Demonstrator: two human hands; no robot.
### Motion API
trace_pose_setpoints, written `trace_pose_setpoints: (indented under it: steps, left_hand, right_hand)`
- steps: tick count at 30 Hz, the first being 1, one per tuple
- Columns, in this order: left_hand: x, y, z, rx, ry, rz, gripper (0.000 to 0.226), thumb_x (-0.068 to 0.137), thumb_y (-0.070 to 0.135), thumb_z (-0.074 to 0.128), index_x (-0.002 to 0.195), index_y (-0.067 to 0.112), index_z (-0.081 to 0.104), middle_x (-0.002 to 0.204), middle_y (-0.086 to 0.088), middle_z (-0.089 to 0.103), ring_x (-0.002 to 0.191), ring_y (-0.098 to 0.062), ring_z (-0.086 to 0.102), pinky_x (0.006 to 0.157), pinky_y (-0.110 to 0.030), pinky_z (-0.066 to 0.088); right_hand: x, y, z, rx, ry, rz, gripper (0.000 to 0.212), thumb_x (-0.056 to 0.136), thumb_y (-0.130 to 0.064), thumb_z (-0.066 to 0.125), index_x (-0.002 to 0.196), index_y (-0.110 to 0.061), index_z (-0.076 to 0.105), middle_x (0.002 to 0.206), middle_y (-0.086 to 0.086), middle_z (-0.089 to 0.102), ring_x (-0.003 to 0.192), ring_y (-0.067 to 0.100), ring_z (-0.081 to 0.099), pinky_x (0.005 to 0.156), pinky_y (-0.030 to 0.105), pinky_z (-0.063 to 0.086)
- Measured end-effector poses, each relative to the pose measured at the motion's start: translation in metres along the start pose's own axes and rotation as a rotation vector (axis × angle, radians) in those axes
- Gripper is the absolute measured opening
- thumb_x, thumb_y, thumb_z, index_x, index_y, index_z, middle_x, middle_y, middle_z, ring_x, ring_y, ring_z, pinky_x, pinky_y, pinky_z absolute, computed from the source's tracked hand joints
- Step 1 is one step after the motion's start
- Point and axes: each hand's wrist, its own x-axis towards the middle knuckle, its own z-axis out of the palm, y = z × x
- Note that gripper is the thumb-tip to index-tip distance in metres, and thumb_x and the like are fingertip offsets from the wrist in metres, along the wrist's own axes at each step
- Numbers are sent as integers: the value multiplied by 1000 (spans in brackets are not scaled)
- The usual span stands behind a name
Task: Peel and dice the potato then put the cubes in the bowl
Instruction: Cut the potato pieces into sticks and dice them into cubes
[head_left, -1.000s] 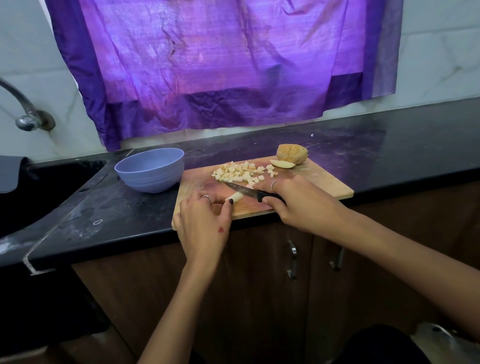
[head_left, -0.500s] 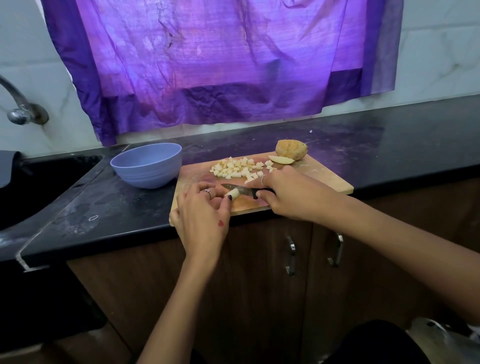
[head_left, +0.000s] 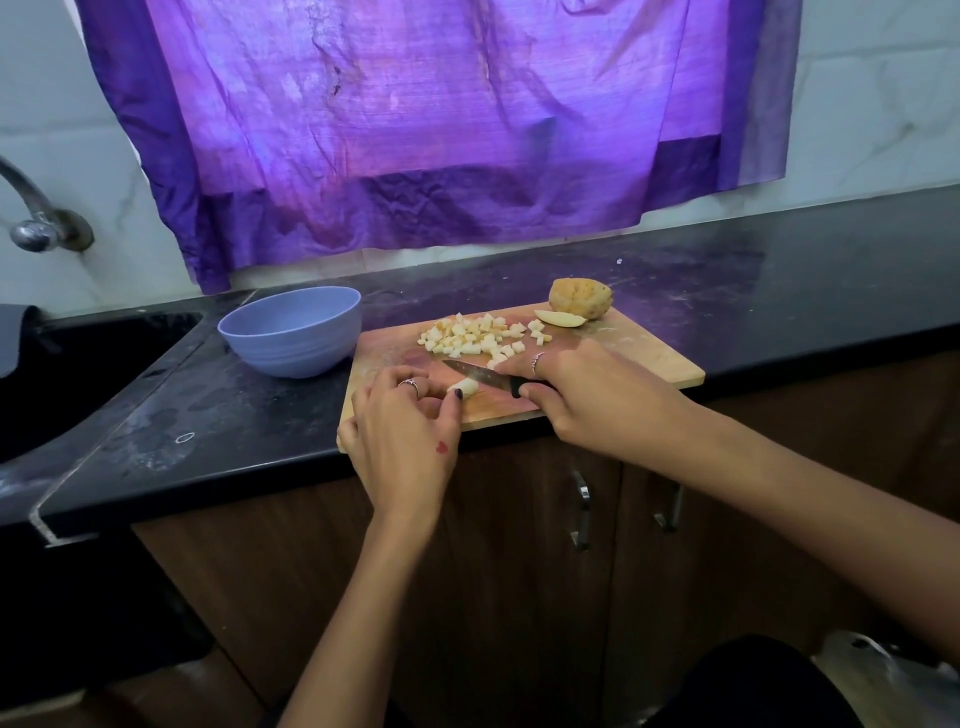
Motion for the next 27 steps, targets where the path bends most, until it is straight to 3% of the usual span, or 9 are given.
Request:
trace_pose_setpoints:
  steps: [8,12,17,21,24,27]
  left_hand:
    - [3,-1,0,8,-20,15,15,88,39,65,94,28,73,121,12,56,122,-14,39,103,-47,30]
    - [2,0,-1,4,-16,12,13,88,38,65,91,29,73,119,14,55,120,-13,39,102,-45,29]
    - [1,0,-1,17,-15,7,15,88,39,64,91,26,73,120,11,55,120,-15,41,102,-45,29]
    - [2,0,-1,20,-16,-2,17,88,39,65,89,25,73,122,10,55,121,-16,41,101,-45,29]
    - [2,0,-1,18,-21,-5,17,88,39,65,89,25,73,122,11,55,122,-16,41,101,-45,29]
    - [3,0,-1,20,-24,-2,17,87,41,66,89,26,73,121,11,55,121,-15,40,101,-45,29]
  right_hand:
    - [18,-4,6,18,-30,0,39,99,-29,45,138,-30,50,118,11,64,110,25,57,89,36,49]
    - [25,-10,14,17,-51,10,36,99,-27,45,134,-28,53,114,14,62,109,28,57,89,41,50]
    - [9,-5,9,-21,-55,25,34,99,-28,45,131,-28,55,114,11,60,100,26,58,84,40,51]
    - [-1,0,-2,15,26,34,36,100,-27,44,134,-29,54,115,9,62,95,22,58,75,30,45]
    - [0,-4,2,59,51,33,37,99,-28,45,135,-29,54,120,10,62,107,25,57,82,28,45]
    - [4,-6,9,43,10,58,35,98,-31,45,129,-25,58,121,11,60,113,27,54,92,41,48]
